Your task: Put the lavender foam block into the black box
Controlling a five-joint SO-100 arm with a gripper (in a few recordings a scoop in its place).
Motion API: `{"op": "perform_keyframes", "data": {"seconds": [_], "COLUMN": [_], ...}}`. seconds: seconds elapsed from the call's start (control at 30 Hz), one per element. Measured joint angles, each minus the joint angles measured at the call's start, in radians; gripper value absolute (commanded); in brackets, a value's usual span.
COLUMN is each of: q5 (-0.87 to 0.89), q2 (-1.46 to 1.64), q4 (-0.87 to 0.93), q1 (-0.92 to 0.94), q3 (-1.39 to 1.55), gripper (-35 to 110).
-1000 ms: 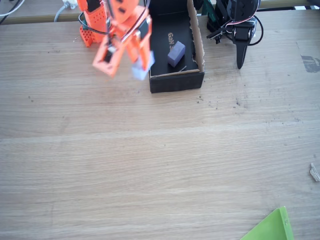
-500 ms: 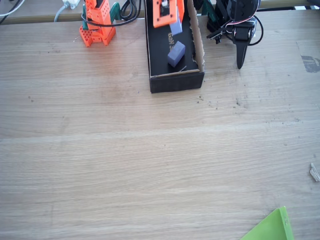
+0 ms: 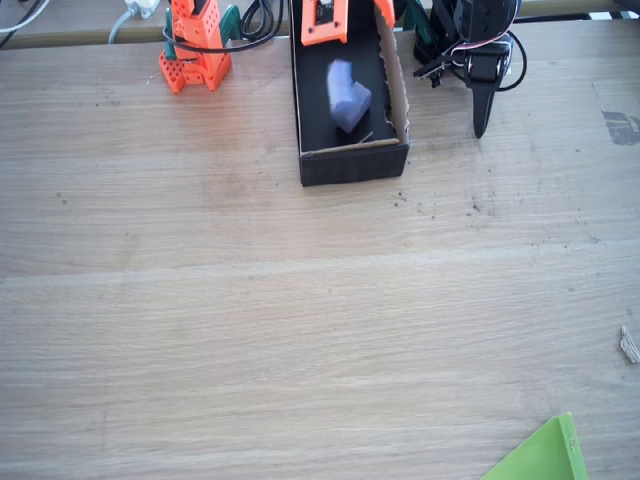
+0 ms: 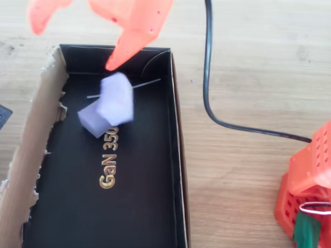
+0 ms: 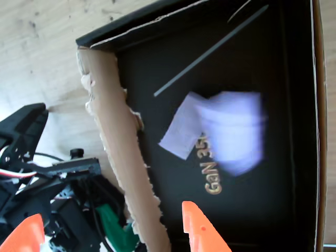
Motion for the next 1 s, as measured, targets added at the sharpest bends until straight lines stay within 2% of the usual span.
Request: {"op": "perform_keyframes", "data": {"seconds": [0.23,0.3,0.37,0.4,0.47,0.63,0.83,1.0], "q5": [0.029,0.043,0.063,0.077,0.118,0.221,0.224,0.193], "q2": [0.032,0.055,0.080,0.091,0.118,0.241,0.328,0.439], "q4": [-0.023,-0.028,-0.032,-0.034,-0.020,0.054,0.086,-0.051], "q1": [0.015,0.044,0.080,0.103,0.163,0.408,0.781,1.022], "q3": [0.031,0.046,0.049,0.049,0.049,0.075,0.138,0.353], "gripper": [30,24,5,0,0,0,0,0]}}
